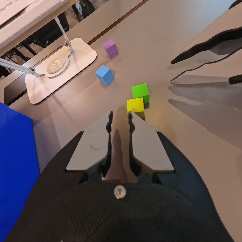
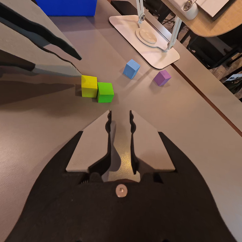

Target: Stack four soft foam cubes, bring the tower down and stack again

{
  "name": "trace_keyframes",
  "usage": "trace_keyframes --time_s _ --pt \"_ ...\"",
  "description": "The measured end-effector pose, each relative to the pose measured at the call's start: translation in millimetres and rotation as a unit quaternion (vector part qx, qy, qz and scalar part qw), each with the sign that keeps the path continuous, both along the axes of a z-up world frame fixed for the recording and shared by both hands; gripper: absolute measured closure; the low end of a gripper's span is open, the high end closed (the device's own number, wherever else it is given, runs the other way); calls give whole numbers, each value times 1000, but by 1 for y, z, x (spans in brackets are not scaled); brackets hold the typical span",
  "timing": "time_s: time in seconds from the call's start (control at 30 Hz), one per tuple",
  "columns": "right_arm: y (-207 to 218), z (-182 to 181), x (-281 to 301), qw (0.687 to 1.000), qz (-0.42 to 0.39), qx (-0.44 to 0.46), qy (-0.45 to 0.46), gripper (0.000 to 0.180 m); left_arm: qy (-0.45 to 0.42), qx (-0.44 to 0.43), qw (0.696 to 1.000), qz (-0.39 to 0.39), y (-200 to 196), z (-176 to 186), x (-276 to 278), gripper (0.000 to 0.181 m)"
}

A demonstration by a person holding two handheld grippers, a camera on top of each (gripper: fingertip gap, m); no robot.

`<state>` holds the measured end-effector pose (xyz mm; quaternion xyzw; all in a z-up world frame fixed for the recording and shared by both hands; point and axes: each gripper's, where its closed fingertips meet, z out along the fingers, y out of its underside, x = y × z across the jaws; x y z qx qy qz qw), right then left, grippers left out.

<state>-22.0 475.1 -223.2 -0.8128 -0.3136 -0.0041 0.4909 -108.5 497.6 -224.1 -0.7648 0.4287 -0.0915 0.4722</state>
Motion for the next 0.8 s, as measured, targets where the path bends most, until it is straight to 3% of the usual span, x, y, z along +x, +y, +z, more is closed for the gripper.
trace_keyframes --time_s 0.13,0.23,0.3,0.43,0.53,0.6,0.8 --pt "0 -6 0 1000 1 -15 4 152 -17 -35 998 -47 -15 -4 12 151" --pt "0 -9 -1 1000 4 -24 12 151 -12 -58 995 -79 -26 -11 22 130" --pt "1 -10 -1 1000 4 -26 13 150 4 -45 996 -76 -24 -14 24 125" --pt "2 -11 -2 999 5 -30 17 150 44 -36 998 -36 -9 -24 22 131" --pt "3 -12 -2 999 5 -30 14 150 48 -41 998 -23 0 -26 25 151" --pt "3 -12 -2 999 7 -29 13 150 44 -47 998 -27 2 -27 28 151" --pt "2 -10 -1 999 9 -26 17 150 50 -49 988 -140 -19 -27 22 152"
